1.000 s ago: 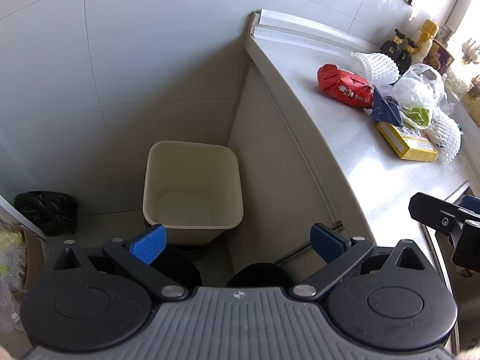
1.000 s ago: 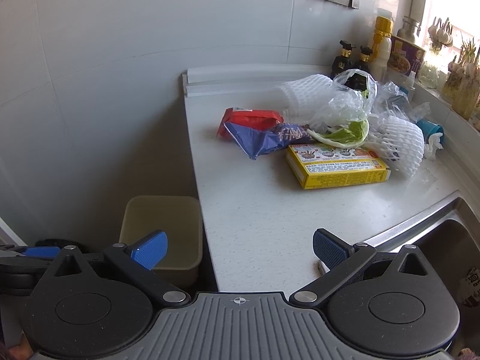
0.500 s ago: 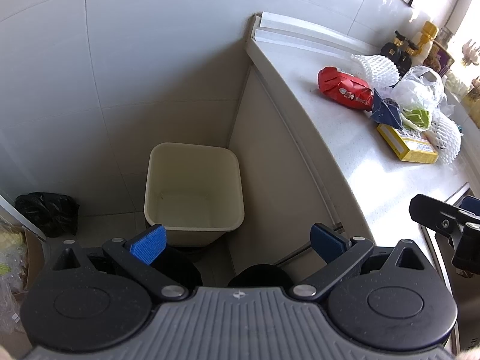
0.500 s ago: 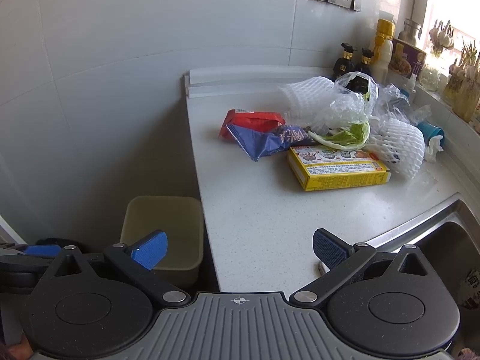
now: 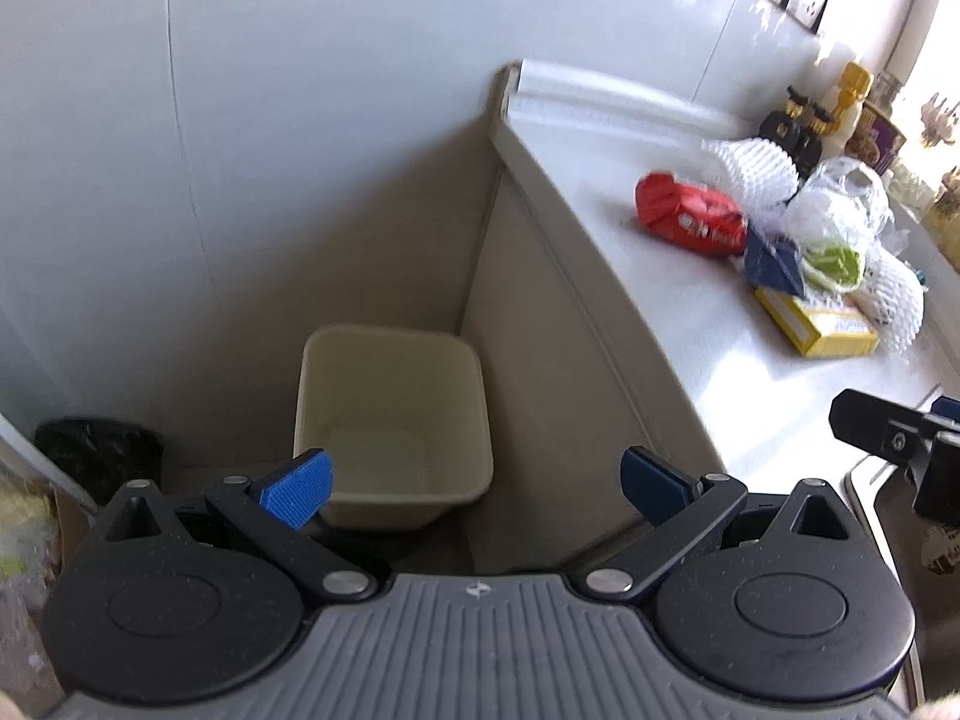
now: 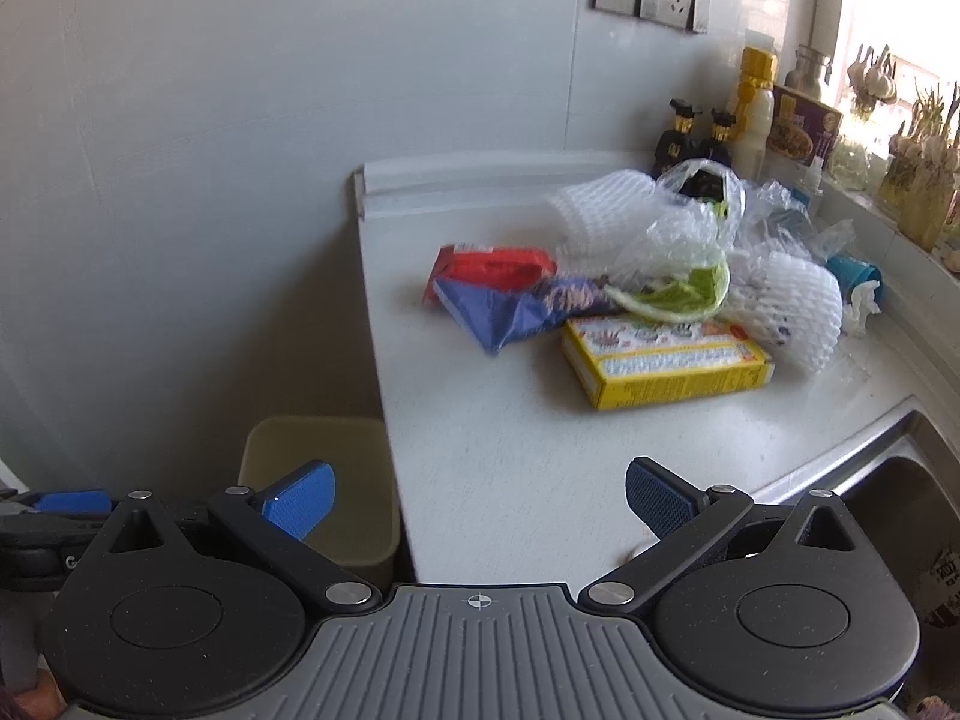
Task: Collect trash
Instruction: 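Grasp the red snack bag with the left tool while the right tool grasps the blue snack bag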
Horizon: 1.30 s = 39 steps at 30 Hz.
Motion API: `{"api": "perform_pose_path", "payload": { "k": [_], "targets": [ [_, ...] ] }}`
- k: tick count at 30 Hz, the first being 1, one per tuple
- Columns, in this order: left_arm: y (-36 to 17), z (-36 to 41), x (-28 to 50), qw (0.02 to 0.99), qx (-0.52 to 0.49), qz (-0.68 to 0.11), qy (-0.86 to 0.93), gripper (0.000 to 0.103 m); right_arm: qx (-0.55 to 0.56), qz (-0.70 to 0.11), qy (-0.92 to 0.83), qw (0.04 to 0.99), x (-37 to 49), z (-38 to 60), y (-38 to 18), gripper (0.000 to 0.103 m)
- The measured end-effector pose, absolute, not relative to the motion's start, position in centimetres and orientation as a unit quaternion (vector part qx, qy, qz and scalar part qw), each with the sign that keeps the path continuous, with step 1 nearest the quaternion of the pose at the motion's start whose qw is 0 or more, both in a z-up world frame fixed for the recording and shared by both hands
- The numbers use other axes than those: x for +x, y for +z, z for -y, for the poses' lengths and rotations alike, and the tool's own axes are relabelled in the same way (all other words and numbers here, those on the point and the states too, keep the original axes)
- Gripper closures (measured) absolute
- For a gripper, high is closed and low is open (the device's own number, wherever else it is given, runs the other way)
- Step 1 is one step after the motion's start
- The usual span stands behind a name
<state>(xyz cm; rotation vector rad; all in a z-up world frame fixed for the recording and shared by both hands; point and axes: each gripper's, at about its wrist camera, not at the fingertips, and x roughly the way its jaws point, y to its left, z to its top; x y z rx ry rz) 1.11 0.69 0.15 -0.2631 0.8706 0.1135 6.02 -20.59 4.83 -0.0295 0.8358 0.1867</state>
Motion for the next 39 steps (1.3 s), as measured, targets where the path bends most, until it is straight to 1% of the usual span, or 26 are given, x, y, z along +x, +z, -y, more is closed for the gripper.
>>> {"api": "perform_pose_path", "payload": {
  "k": [4,8,12,19,24,28,31,32,35,37,39],
  "targets": [
    [0.7,-0.6,1.7,0.911,-0.122,-0.391,0.050,0.001,-0.002,-0.382,0.085,0.920,7.4,21.3,5.2,0.000],
    [1.3,-0.5,2.9,0.922,-0.122,-0.366,0.033,0.001,0.025,-0.338,0.106,0.935,8.8,22.2,5.6,0.000],
    [2.2,0.1,4.2,0.934,-0.098,-0.344,0.006,0.001,0.033,-0.306,0.097,0.946,10.9,23.0,6.1,0.000],
    [2.3,0.5,8.0,0.940,-0.077,-0.329,-0.040,0.001,0.054,-0.326,0.092,0.939,15.8,24.7,6.4,0.000],
    [1.2,-0.7,11.5,0.938,-0.115,-0.317,-0.079,0.001,0.149,-0.350,0.128,0.916,18.7,26.2,4.7,0.000],
    [-0.5,-1.8,14.6,0.922,-0.159,-0.324,-0.139,0.001,0.195,-0.353,0.146,0.903,19.9,26.7,3.0,0.000],
    [-2.0,-1.8,16.5,0.910,-0.184,-0.319,-0.190,0.004,0.247,-0.360,0.158,0.886,20.6,27.4,1.6,0.001],
    [-2.4,-1.5,17.0,0.910,-0.179,-0.317,-0.202,0.007,0.261,-0.364,0.161,0.880,20.8,27.7,1.2,0.001],
    [-2.3,-0.2,17.4,0.923,-0.123,-0.289,-0.220,0.009,0.288,-0.364,0.150,0.873,21.1,28.7,0.3,0.001],
    [-1.9,0.8,17.4,0.932,-0.078,-0.263,-0.235,0.012,0.307,-0.366,0.146,0.867,21.3,29.2,-0.3,0.006],
    [-1.7,1.6,17.6,0.937,-0.038,-0.236,-0.254,0.017,0.324,-0.366,0.143,0.861,21.5,29.7,-0.8,0.009]
  ]
}}
